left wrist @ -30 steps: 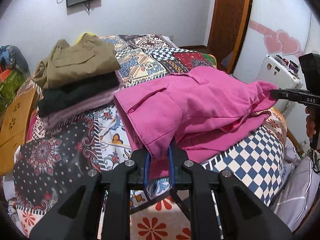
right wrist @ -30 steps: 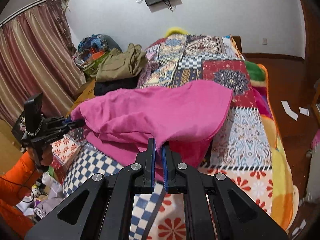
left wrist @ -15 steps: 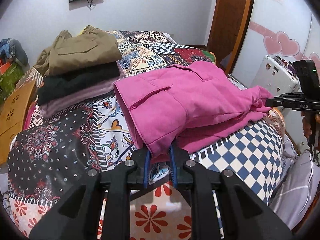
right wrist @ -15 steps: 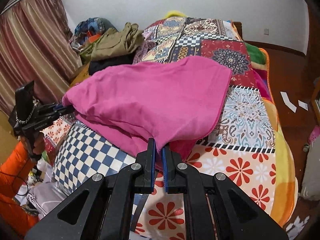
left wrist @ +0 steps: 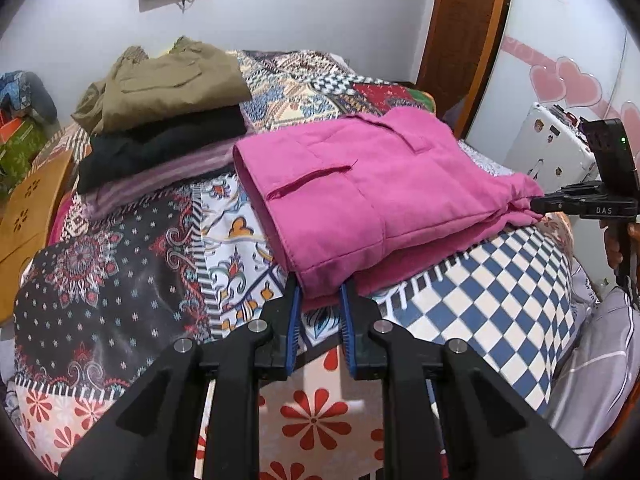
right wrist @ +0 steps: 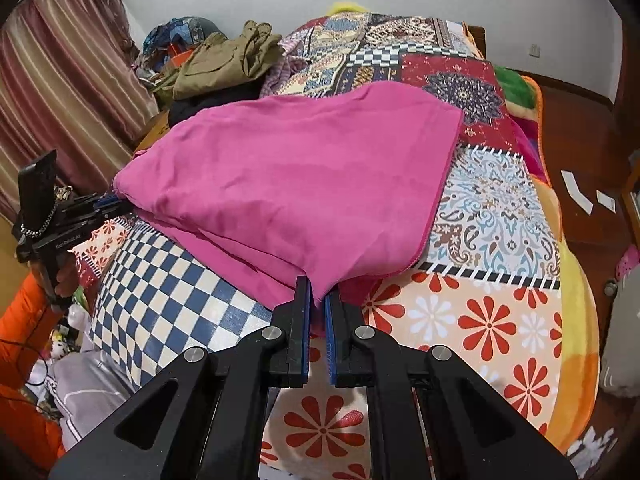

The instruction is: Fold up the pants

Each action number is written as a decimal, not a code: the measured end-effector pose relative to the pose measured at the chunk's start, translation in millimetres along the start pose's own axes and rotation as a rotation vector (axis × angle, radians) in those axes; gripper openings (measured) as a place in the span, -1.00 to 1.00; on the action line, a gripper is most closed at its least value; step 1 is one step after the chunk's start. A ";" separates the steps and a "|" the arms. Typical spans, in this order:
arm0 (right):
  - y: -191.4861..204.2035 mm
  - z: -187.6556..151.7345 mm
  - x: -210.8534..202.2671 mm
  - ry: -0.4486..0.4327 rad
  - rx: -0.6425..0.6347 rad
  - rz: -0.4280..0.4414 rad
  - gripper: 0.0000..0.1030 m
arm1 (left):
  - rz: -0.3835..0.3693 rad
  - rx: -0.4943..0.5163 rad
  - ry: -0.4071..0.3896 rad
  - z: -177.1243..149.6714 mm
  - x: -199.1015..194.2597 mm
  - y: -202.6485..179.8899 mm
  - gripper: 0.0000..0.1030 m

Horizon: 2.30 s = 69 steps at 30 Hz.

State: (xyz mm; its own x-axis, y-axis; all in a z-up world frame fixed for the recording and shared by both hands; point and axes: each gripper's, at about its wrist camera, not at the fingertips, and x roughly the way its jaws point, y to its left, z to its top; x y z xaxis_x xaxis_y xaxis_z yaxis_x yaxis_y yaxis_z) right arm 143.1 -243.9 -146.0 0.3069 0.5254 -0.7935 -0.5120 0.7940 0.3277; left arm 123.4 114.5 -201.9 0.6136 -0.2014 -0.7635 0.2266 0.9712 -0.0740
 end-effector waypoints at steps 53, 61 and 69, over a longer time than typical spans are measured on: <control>-21.2 87.5 -13.6 -0.133 -0.075 -0.226 -0.12 | 0.178 -0.059 -0.059 108.1 -11.1 -11.6 0.44; -70.6 113.1 36.9 -0.108 0.011 -0.206 -0.12 | 0.274 -0.009 -0.025 151.3 58.5 3.0 0.15; -96.9 116.6 70.3 -0.022 0.081 -0.175 -0.12 | 0.224 -0.034 0.125 124.5 120.5 20.9 -0.44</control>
State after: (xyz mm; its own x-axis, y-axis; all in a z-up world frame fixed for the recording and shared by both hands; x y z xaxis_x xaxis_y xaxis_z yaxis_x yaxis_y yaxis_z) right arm 307.8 -248.3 -173.7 0.4033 0.3829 -0.8311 -0.3836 0.8953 0.2263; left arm 296.3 94.7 -215.7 0.5468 0.0341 -0.8366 0.0686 0.9940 0.0854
